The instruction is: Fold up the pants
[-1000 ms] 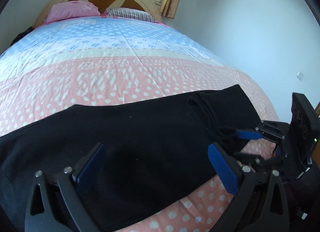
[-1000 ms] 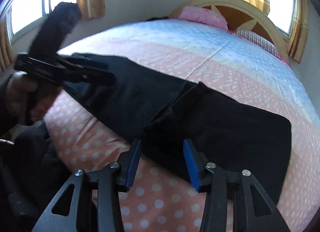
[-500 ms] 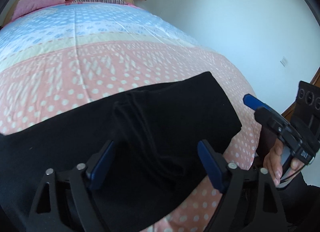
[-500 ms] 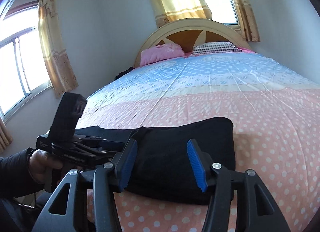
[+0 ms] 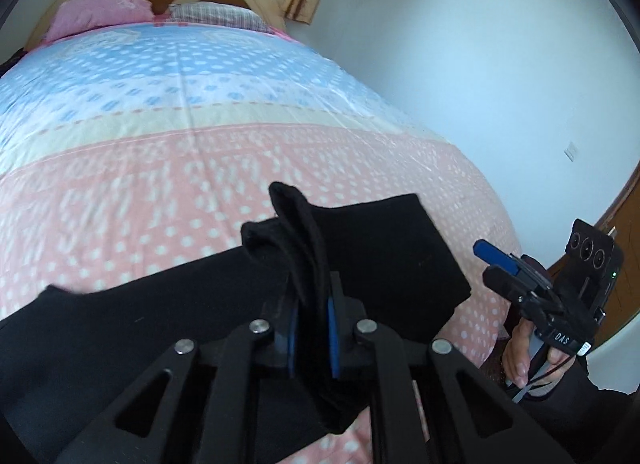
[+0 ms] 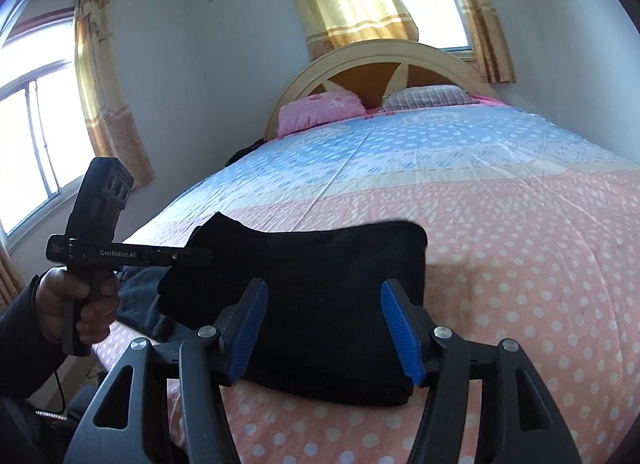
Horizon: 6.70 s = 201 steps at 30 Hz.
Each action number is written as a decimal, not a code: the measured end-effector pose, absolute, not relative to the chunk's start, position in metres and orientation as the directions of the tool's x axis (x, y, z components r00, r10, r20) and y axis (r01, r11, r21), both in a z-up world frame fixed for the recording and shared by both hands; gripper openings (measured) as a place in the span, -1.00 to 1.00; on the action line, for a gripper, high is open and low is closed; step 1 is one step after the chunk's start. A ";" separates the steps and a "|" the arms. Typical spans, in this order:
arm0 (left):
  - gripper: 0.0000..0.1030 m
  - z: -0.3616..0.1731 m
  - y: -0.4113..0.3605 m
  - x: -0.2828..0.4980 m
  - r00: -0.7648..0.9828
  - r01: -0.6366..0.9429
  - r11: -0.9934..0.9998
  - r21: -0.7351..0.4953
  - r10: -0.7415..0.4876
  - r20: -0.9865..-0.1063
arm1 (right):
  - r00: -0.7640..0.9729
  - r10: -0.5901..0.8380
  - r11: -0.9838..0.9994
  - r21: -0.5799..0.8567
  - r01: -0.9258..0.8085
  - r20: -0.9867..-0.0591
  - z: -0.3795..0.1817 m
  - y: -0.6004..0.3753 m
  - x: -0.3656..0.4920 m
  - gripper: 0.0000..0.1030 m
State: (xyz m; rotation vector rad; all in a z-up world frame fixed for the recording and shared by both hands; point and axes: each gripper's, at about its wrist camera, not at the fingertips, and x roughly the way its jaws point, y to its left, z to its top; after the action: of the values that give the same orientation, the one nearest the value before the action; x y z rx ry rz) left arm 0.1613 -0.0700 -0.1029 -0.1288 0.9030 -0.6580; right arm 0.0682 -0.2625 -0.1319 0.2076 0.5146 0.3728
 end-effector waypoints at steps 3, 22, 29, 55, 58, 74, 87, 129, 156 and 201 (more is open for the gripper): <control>-0.76 -0.118 -0.058 0.163 0.425 0.430 0.825 -0.367 -0.543 -0.724 | 0.724 0.433 0.901 0.278 -0.333 -0.537 -0.147 -0.245 0.079 0.19; 0.11 -0.115 0.007 0.136 0.594 0.350 0.917 -0.192 -0.376 -0.711 | 0.766 0.399 0.917 0.233 -0.325 -0.504 -0.110 -0.239 0.114 0.21; 0.19 -0.108 0.020 0.127 0.630 0.322 0.937 -0.139 -0.321 -0.707 | 0.624 0.308 0.946 0.298 -0.124 -0.718 -0.157 -0.258 0.190 0.39; 0.55 -0.161 0.232 0.100 0.649 -0.164 0.969 -0.184 -0.034 -0.760 | 0.509 0.556 0.798 0.250 -0.549 -0.657 -0.154 -0.092 0.122 0.39; 0.40 -0.161 0.231 0.100 0.650 -0.143 0.973 -0.181 -0.045 -0.758 | 0.539 0.573 0.803 0.293 -0.518 -0.618 -0.152 -0.105 0.122 0.39; -0.58 -0.153 0.229 0.101 0.629 -0.094 0.952 -0.290 -0.169 -0.759 | 0.661 0.505 0.857 0.228 -0.463 -0.555 -0.118 -0.130 0.113 0.39; -0.58 -0.017 0.096 0.116 0.651 0.275 0.864 -0.421 -0.490 -0.580 | 0.826 0.265 0.941 0.320 -0.110 -0.498 -0.102 -0.262 0.110 0.39; 0.53 -0.075 -0.106 0.146 0.644 0.385 0.921 -0.057 -0.313 -0.698 | 0.710 0.368 0.888 0.454 -0.076 -0.600 -0.127 -0.282 0.119 0.10; 0.91 -0.132 -0.062 0.146 0.652 0.295 0.955 0.029 -0.180 -0.737 | 0.665 0.384 0.845 0.534 0.026 -0.640 -0.156 -0.320 0.109 0.09; 1.00 -0.151 -0.037 0.163 0.556 0.303 0.938 -0.171 -0.319 -0.767 | 0.674 0.376 0.863 0.504 -0.006 -0.636 -0.156 -0.319 0.096 -0.06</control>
State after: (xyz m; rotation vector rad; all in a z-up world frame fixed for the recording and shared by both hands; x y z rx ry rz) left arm 0.1629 -0.0366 -0.1513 -0.0195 0.9094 -0.3674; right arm 0.0956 -0.3195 -0.1560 0.4953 0.8095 0.2249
